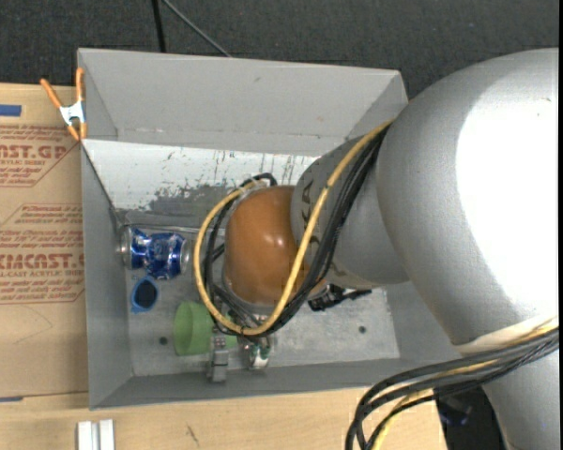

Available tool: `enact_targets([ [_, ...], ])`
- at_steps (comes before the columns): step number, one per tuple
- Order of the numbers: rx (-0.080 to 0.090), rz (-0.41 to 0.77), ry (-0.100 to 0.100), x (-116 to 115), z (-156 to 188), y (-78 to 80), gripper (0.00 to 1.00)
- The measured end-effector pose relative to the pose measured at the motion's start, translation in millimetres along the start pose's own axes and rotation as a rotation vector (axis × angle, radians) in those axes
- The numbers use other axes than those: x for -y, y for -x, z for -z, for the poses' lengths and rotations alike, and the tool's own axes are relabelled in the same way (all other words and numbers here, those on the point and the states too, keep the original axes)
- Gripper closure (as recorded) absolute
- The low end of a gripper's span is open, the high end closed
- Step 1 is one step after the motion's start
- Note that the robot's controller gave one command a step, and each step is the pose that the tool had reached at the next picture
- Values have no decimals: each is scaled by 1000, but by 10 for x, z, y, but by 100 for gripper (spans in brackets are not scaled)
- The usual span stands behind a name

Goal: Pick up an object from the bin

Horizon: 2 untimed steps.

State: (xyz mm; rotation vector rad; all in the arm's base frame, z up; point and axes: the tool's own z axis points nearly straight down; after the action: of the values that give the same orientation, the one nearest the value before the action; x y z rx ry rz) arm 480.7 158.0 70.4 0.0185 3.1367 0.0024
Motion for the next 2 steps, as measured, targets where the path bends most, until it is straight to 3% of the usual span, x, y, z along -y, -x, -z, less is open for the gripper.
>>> enact_targets([
  [1, -6, -2, 0, 8, -10, -10, 100],
  [2, 4, 17, 2, -26, 1081, 153, 100],
])
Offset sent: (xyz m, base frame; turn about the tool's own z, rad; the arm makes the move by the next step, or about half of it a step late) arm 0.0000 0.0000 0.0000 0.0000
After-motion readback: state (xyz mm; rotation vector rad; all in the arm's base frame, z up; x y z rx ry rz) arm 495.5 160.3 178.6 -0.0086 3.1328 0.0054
